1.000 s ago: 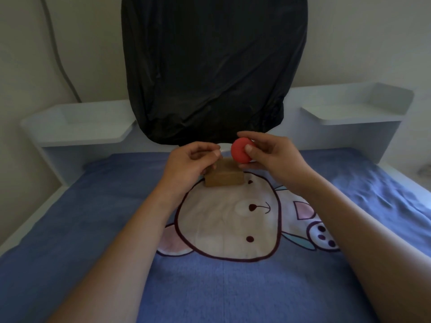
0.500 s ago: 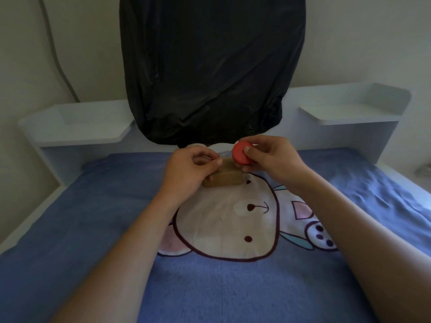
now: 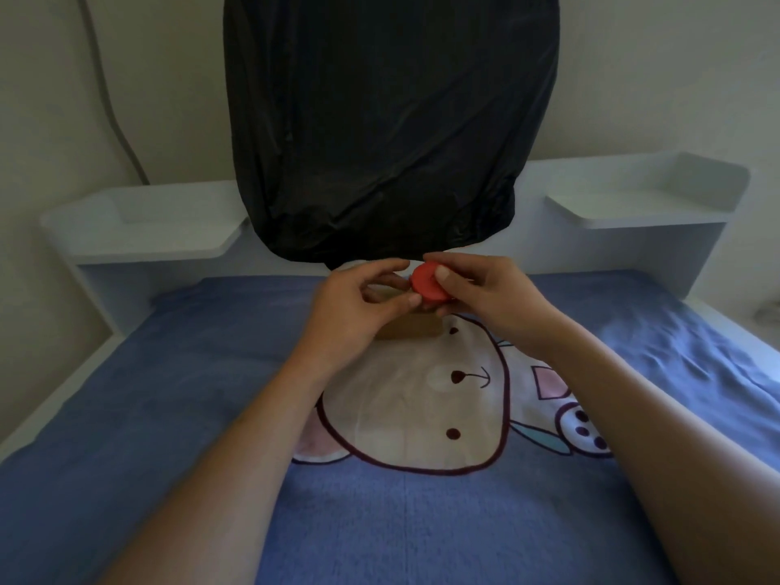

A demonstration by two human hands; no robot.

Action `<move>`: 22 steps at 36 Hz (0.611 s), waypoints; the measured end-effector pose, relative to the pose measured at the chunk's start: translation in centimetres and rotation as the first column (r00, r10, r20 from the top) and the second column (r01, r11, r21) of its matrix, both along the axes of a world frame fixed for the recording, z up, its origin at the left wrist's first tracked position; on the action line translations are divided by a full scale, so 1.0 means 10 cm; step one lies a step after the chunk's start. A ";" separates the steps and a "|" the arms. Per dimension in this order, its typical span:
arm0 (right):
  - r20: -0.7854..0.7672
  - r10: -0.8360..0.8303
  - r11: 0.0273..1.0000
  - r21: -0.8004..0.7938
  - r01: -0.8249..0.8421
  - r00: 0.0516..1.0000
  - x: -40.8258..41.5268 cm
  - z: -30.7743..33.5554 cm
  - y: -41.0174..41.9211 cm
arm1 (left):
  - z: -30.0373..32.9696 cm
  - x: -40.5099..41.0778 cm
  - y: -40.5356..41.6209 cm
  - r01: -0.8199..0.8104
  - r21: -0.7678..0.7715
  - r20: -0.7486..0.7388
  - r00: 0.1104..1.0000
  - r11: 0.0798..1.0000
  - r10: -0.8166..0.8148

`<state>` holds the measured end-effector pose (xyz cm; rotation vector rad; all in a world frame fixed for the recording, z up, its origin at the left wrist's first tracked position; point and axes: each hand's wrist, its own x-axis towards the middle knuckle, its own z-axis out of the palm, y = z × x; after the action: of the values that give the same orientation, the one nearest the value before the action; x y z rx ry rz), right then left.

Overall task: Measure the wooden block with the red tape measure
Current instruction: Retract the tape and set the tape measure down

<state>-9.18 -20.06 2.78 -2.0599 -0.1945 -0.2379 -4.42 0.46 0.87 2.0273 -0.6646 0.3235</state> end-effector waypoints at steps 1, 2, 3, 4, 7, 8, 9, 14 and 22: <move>-0.004 0.013 1.000 -0.007 -0.013 1.000 0.00 0.00 0.00 | 0.00 0.00 0.00 0.006 0.008 0.017 1.000 1.000 -0.006; -0.009 0.026 1.000 -0.014 -0.026 1.000 0.00 0.01 -0.01 | 0.00 0.00 -0.01 0.014 0.010 0.032 0.999 1.000 -0.014; -0.017 0.037 0.999 -0.021 -0.037 0.999 0.00 0.01 -0.02 | 0.00 0.00 -0.01 0.019 0.006 0.042 0.999 1.000 -0.019; -0.024 0.044 0.999 -0.030 -0.044 0.999 0.00 0.01 -0.02 | 0.00 0.00 -0.01 0.019 0.002 0.045 0.999 1.000 -0.019; -0.037 0.048 0.997 -0.064 -0.050 0.998 0.02 0.01 -0.03 | -0.01 0.02 -0.01 0.012 0.010 0.037 0.999 1.000 -0.012; -0.035 0.048 0.996 -0.075 -0.050 0.998 0.02 0.01 -0.04 | -0.02 0.02 -0.01 0.008 0.017 0.034 0.999 1.000 -0.009; -0.027 0.045 0.995 -0.089 -0.048 0.999 0.03 0.01 -0.04 | -0.02 0.02 -0.02 0.003 0.022 0.030 1.000 1.000 -0.004; 0.053 0.006 0.979 -0.202 0.005 0.999 0.05 0.02 -0.07 | -0.03 -0.01 -0.04 -0.009 0.026 0.027 1.000 1.000 0.008; 0.161 -0.085 0.967 -0.226 0.120 0.983 0.13 -0.04 -0.10 | -0.05 0.01 -0.06 -0.056 0.086 0.056 0.997 0.995 0.051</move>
<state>-7.92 -21.04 2.39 -2.2917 -0.2165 -0.4540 -4.35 -0.16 0.39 2.1286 -0.6686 0.3881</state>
